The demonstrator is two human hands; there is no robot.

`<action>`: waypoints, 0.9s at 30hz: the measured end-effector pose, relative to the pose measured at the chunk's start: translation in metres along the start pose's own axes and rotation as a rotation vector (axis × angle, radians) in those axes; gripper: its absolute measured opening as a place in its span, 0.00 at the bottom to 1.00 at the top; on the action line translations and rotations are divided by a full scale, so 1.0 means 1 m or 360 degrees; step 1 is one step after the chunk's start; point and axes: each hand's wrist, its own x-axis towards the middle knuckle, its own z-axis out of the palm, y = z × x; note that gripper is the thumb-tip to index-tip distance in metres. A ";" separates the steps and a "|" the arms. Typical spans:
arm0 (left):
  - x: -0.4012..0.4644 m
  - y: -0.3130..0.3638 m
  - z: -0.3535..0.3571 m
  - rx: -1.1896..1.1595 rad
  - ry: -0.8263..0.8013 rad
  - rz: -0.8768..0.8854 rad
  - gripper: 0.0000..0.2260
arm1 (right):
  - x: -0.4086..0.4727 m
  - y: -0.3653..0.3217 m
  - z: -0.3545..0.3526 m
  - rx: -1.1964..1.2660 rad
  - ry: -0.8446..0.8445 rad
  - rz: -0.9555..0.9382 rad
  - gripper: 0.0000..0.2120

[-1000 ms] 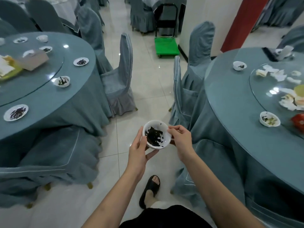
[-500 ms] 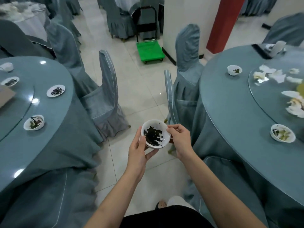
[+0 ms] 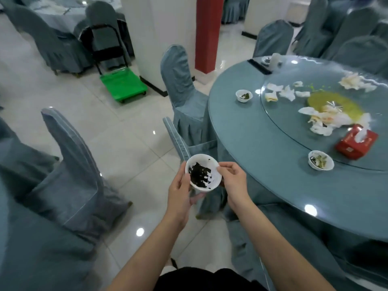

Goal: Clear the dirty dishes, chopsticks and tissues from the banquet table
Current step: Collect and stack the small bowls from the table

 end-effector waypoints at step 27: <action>0.152 -0.042 0.232 0.0300 -0.0784 -0.0457 0.16 | 0.138 -0.044 -0.184 0.0339 0.0762 0.0014 0.05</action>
